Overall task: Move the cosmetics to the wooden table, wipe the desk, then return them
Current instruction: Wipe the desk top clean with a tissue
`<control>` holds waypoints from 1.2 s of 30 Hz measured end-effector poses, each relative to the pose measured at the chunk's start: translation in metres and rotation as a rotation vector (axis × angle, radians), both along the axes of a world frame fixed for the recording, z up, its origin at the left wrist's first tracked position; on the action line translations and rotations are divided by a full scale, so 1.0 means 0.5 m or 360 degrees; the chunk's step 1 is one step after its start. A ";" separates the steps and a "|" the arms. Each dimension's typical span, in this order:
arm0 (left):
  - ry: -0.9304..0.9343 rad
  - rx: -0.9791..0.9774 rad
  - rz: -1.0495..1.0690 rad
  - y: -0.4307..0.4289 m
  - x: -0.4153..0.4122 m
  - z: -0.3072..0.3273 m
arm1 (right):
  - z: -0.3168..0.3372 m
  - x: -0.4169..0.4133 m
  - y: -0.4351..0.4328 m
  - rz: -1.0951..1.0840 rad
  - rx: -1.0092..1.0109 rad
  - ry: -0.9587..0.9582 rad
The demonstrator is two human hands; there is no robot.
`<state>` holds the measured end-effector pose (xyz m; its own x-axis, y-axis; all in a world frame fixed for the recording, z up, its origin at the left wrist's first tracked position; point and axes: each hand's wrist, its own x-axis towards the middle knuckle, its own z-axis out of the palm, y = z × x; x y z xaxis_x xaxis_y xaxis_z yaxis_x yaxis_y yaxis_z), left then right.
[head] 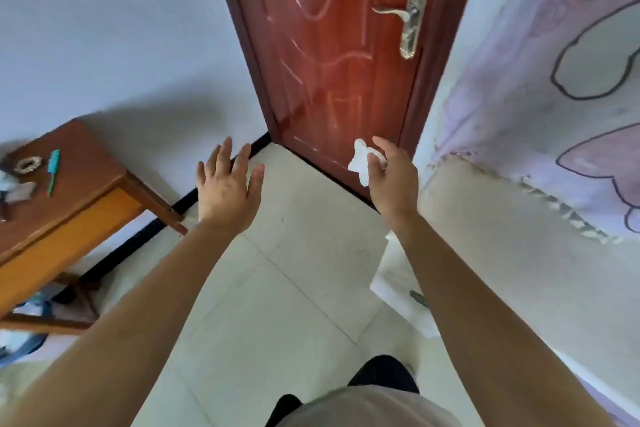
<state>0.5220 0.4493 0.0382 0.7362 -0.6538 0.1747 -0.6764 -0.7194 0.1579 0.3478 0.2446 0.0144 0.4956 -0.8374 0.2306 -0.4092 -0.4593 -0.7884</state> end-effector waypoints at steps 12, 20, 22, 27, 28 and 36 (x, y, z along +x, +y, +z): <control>-0.0403 -0.0135 0.0840 0.868 0.208 0.254 | 0.242 0.558 0.734 0.1193 -0.0750 -0.0222; -0.0477 -0.0189 0.1290 1.214 0.332 0.266 | 0.271 0.822 1.097 0.1641 -0.0851 -0.0349; -0.0508 -0.0208 0.1335 1.274 0.389 0.266 | 0.264 0.893 1.160 0.1712 -0.0850 -0.0369; -0.0506 -0.0175 0.1394 1.375 0.608 0.257 | 0.251 1.111 1.284 0.1701 -0.0717 -0.0486; -0.0477 -0.0134 0.1383 1.392 0.652 0.254 | 0.252 1.157 1.305 0.1701 -0.0666 -0.0491; -0.0427 0.0095 0.1298 1.577 0.905 0.240 | 0.291 1.430 1.467 0.1749 -0.0521 -0.0423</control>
